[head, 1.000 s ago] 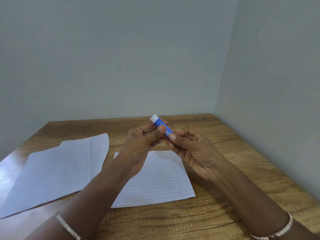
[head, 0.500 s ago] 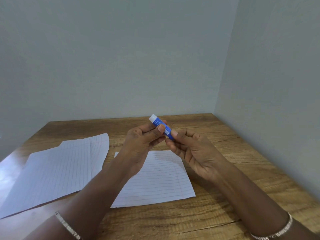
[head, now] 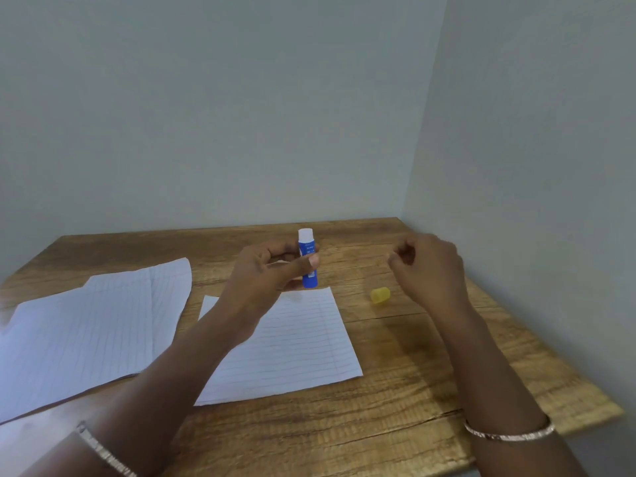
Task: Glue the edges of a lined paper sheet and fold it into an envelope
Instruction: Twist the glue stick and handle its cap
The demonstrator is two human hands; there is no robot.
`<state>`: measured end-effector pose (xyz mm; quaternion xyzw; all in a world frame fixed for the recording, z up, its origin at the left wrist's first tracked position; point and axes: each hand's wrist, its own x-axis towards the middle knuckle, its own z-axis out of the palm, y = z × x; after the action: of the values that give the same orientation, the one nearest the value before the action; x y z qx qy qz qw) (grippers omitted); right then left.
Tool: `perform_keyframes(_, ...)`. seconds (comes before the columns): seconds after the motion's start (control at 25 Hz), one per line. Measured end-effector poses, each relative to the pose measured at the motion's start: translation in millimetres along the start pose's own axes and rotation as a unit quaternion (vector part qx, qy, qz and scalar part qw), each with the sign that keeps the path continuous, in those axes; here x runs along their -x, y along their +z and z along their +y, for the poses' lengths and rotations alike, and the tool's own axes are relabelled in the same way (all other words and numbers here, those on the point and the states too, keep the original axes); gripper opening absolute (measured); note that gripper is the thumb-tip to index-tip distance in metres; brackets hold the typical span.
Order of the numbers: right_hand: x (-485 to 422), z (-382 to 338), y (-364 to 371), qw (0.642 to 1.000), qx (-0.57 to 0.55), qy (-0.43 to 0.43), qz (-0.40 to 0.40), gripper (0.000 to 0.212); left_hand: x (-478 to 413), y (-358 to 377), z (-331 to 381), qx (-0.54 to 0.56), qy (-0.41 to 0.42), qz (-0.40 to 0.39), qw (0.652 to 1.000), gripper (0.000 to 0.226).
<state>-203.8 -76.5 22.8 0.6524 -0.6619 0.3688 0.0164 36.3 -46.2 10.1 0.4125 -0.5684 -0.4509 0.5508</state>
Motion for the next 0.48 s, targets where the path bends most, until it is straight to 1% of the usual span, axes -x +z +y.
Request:
perform_keyframes(0.04,-1.6,6.9,0.2,0.998,0.017,0.033,-0.06,0.02,0.0,0.9,-1.1,-0.016,-0.009,0.009,1.0,0.029)
perform_keyframes(0.12,-1.1,10.9,4.0,0.982,-0.002,0.069,-0.177,0.037,0.4,1.6,-1.0,-0.02,-0.022,0.022,0.999,0.032)
perform_keyframes(0.16,-0.5,8.8,6.4,0.976,-0.001,0.063,-0.21,0.042,0.5,1.3,-1.0,-0.018,-0.026,0.028,0.999,0.036)
perform_keyframes(0.2,0.2,6.1,8.9,0.973,0.012,0.046,-0.225,0.04,0.4,0.7,-1.2,-0.021,-0.029,0.035,0.999,0.043)
perform_keyframes(0.28,0.2,1.2,13.7,0.975,0.036,0.015,-0.218,0.029,0.0,0.2,-1.7,-0.042,-0.028,0.042,0.998,0.053)
perform_keyframes(0.32,1.0,-0.6,14.3,0.977,0.031,0.003,-0.209,0.025,-0.3,0.5,-2.1,-0.055,-0.025,0.04,0.997,0.053)
perform_keyframes(0.36,2.4,-2.4,14.9,0.981,0.006,-0.009,-0.196,0.026,-0.3,0.6,-2.8,-0.069,-0.02,0.035,0.997,0.049)
perform_keyframes(0.4,4.3,-4.7,15.5,0.982,-0.053,-0.014,-0.179,0.03,-0.2,0.8,-3.4,-0.083,-0.014,0.031,0.996,0.041)
perform_keyframes(0.44,7.0,-8.2,15.4,0.975,-0.149,-0.007,-0.163,0.033,0.1,1.1,-3.8,-0.095,-0.007,0.027,0.995,0.032)
perform_keyframes(0.48,9.2,-12.1,14.9,0.953,-0.264,0.009,-0.15,0.035,0.5,1.6,-4.0,-0.106,0.0,0.024,0.994,0.026)
